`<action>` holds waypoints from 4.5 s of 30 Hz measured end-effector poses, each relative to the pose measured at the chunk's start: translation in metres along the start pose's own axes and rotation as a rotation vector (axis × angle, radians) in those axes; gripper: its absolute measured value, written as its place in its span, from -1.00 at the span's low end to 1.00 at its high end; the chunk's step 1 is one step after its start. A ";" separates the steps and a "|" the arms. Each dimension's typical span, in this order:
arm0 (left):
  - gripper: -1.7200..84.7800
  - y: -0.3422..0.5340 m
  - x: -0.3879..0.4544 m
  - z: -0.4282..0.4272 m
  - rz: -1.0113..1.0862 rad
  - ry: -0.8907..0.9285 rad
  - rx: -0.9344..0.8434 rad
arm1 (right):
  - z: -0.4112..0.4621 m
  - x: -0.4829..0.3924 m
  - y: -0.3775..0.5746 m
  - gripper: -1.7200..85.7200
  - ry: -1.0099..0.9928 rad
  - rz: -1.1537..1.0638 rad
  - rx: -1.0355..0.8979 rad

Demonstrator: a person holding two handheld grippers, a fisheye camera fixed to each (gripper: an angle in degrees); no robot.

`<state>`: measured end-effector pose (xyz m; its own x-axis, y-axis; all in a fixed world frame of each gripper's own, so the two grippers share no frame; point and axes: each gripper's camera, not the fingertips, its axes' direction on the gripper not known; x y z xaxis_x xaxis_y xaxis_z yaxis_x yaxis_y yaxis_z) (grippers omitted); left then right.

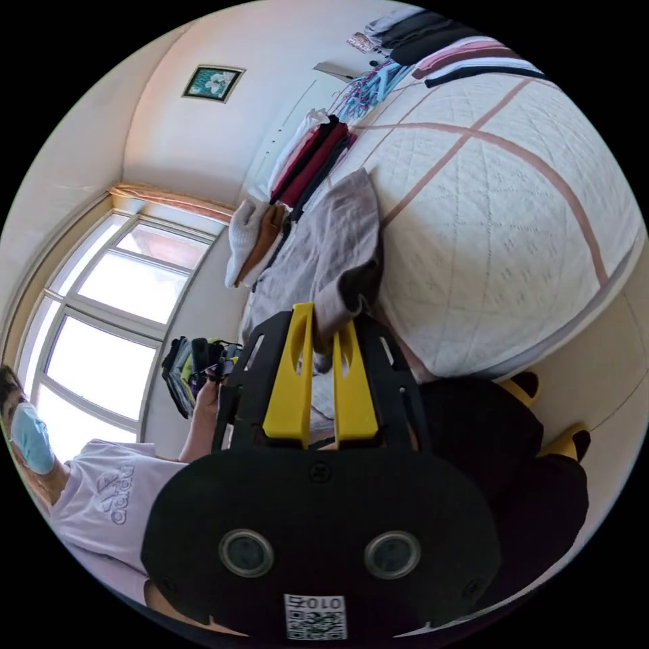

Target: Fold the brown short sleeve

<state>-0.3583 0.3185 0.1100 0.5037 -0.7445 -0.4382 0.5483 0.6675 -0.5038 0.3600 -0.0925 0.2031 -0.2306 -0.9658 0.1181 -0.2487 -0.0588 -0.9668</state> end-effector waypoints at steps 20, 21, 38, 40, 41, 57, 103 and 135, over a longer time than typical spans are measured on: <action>-0.89 0.003 -0.016 0.000 0.040 -0.152 0.088 | -0.012 0.004 -0.005 -0.83 0.150 -0.065 -0.097; -0.90 0.005 -0.021 0.003 0.039 -0.190 0.081 | -0.010 0.002 -0.004 -0.83 0.176 -0.071 -0.104; -0.81 0.019 -0.109 0.009 -0.072 -0.114 0.155 | -0.021 0.035 0.037 -0.80 0.234 -0.046 -0.116; -0.81 0.010 -0.109 0.012 -0.045 -0.139 0.147 | -0.022 0.041 0.043 -0.81 0.224 -0.045 -0.110; -0.81 0.008 -0.109 0.013 -0.040 -0.144 0.144 | -0.024 0.044 0.048 -0.81 0.225 -0.048 -0.106; -0.90 -0.001 -0.169 -0.064 -0.026 0.243 0.319 | -0.103 0.062 0.119 -0.83 -0.170 -0.123 -0.037; -0.93 -0.689 -0.086 0.497 0.428 0.555 -0.251 | -0.295 0.124 0.085 -0.82 0.219 -0.009 0.596; -0.96 -0.149 -0.031 0.307 0.383 -0.974 0.216 | 0.120 -0.347 0.169 -0.91 1.223 -0.420 0.296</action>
<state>-0.2505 0.2460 0.4268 0.9313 -0.2170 0.2924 0.2991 0.9140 -0.2742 0.5105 0.2026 -0.0288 -0.9189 -0.0216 0.3939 -0.3317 -0.4983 -0.8011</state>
